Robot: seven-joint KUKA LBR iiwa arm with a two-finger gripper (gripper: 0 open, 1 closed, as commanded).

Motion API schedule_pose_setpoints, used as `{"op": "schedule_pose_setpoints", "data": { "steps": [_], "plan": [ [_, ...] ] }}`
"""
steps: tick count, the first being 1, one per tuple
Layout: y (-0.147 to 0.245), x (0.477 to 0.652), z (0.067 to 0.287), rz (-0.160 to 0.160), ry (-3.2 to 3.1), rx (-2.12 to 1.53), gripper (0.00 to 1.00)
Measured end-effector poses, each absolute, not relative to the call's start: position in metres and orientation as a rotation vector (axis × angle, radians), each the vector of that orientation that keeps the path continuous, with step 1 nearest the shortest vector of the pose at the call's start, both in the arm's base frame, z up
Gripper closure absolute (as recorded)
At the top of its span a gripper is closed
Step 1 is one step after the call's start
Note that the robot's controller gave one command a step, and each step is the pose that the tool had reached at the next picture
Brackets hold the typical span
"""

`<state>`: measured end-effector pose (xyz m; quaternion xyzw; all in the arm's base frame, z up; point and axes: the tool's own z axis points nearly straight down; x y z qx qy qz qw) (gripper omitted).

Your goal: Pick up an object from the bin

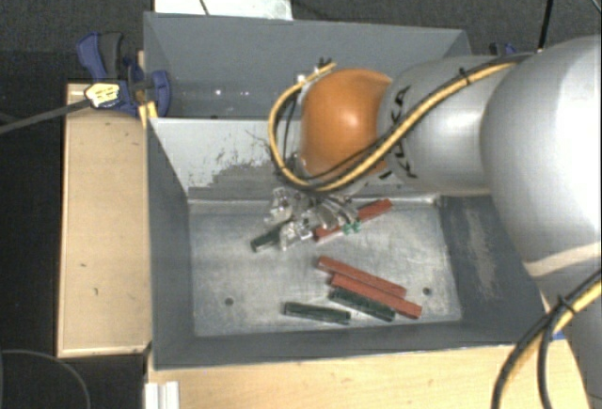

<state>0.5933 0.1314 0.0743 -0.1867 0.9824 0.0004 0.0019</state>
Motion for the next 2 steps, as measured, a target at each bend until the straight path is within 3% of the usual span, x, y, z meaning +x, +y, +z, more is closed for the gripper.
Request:
{"op": "schedule_pose_setpoints", "data": {
  "steps": [1,2],
  "plan": [
    [0.131,0.593,0.074,0.001,3.083,-0.583,1.00],
    [0.131,0.563,0.200,0.002,3.108,-0.440,1.00]
  ]
}}
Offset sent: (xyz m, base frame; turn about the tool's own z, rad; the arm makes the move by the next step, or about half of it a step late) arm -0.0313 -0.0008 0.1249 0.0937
